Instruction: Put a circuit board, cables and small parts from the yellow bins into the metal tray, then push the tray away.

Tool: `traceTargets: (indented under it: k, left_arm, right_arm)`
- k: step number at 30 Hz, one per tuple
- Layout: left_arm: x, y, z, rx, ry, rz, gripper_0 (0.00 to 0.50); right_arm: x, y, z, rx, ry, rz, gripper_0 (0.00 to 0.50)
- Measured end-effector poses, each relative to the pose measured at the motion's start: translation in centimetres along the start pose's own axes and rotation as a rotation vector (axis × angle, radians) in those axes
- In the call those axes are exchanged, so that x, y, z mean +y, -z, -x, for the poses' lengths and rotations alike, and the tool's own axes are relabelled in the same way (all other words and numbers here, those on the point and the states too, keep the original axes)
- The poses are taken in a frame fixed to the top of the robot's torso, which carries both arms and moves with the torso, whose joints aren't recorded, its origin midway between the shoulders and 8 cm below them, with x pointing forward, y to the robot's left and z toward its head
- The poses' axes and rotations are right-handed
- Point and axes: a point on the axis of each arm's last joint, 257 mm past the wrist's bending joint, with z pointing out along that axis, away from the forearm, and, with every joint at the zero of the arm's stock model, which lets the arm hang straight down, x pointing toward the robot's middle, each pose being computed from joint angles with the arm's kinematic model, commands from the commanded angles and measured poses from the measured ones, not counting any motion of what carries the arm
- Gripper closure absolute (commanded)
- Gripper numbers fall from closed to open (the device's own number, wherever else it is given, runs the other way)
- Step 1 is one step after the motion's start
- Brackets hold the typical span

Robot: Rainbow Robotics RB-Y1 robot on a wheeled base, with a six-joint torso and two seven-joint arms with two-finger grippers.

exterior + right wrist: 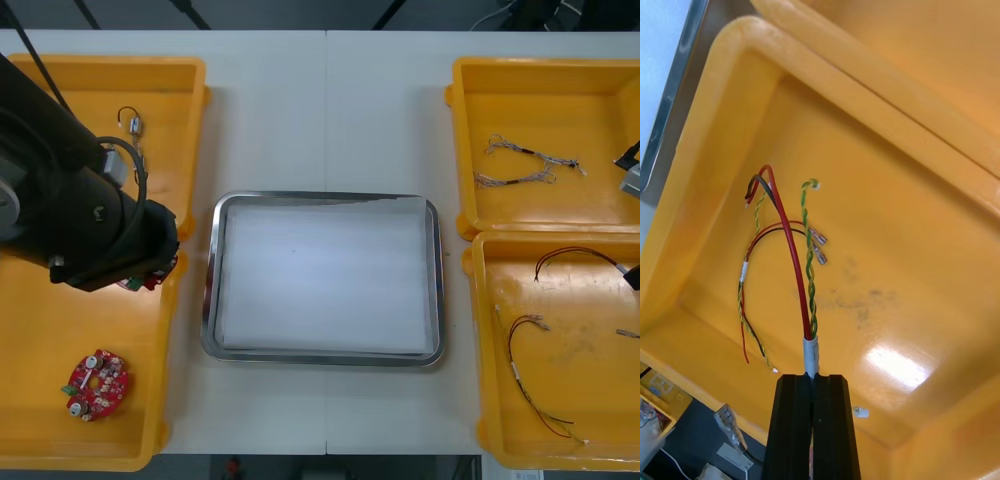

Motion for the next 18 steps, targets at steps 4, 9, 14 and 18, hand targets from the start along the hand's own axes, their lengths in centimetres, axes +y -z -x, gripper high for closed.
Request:
traceTargets:
  k: [4, 9, 14, 18]
  left_arm:
    - [-1.7, -1.1, -0.3, -0.008, -0.056, -0.008, 0.500]
    - [-3.6, -2.9, -1.6, -0.017, -0.093, -0.008, 0.500]
    - [-5.4, -4.7, -3.0, -0.030, -0.054, -0.012, 0.500]
    - [-6.9, -5.9, -4.1, -0.050, 0.039, -0.017, 0.500]
  right_arm:
    - [0.1, 0.8, 1.2, -0.026, -0.018, -0.016, 0.500]
    - [0.2, 1.8, 2.7, -0.060, -0.103, -0.027, 0.500]
    - [0.5, 2.2, 3.8, -0.074, -0.079, -0.036, 0.500]
    - [0.4, 2.1, 4.3, -0.072, -0.063, -0.056, 0.500]
